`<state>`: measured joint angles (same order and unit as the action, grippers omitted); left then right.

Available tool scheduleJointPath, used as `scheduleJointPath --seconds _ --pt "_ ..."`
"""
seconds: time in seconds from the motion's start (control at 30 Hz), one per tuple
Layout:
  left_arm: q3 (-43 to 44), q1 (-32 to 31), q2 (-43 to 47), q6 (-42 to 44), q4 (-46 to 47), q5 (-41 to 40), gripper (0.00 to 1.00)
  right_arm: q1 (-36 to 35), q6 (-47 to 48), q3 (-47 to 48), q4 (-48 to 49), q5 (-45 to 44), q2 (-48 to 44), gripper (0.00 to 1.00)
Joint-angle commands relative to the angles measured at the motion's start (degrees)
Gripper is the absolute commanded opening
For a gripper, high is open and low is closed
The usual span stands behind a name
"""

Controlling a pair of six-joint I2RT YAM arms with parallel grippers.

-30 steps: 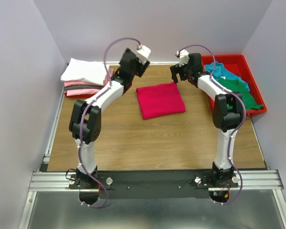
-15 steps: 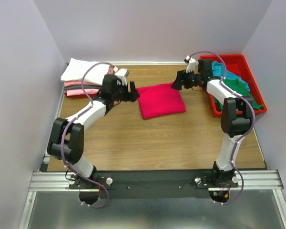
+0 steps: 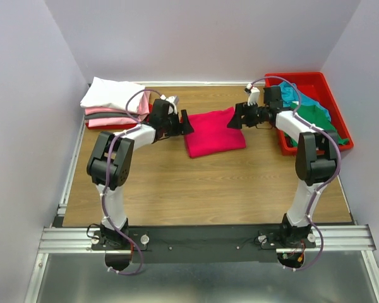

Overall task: Fold and stack the t-shirts
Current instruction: Neatly place the folded tshirt to the corner

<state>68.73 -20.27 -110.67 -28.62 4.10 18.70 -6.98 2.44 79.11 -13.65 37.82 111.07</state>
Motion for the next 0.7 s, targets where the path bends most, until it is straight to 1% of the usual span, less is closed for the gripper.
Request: scheduleJointPath --seconds 0.0,0.07,0.1,0.13,0.2,0.3,0.5,0.67 --pt "8.75 0.14 -5.86 0.40 -4.00 -3.66 0.85 0.65 -0.33 -0.89 -1.20 1.55 1.79 0.92" --pt "12.64 0.32 -9.97 1.46 -7.25 -3.84 0.85 1.09 -0.50 -0.98 -1.03 1.99 1.79 0.92" --pt "16.40 0.50 -11.31 1.99 -9.79 -3.32 0.85 1.27 -0.50 -0.98 -1.12 2.17 1.70 0.92" --pt "18.35 0.67 -13.93 3.38 -11.29 -3.32 0.85 1.44 -0.59 -1.06 -1.12 2.51 1.78 0.92" --pt "23.35 0.67 -16.14 4.80 -16.02 -3.40 0.85 1.80 -0.68 -1.06 -1.03 3.04 1.96 0.92" --pt "27.84 1.20 -19.48 5.94 -20.69 -4.46 0.85 2.06 -0.85 -0.89 -1.12 3.57 2.49 0.92" --pt "34.97 1.46 -24.59 3.75 -28.70 -5.60 0.85 1.97 -1.03 -0.62 -1.12 2.61 3.19 0.92" --pt "35.51 1.03 -25.21 4.19 -30.73 -5.69 0.85 1.97 -1.82 -0.28 -1.12 -0.29 4.24 0.92"
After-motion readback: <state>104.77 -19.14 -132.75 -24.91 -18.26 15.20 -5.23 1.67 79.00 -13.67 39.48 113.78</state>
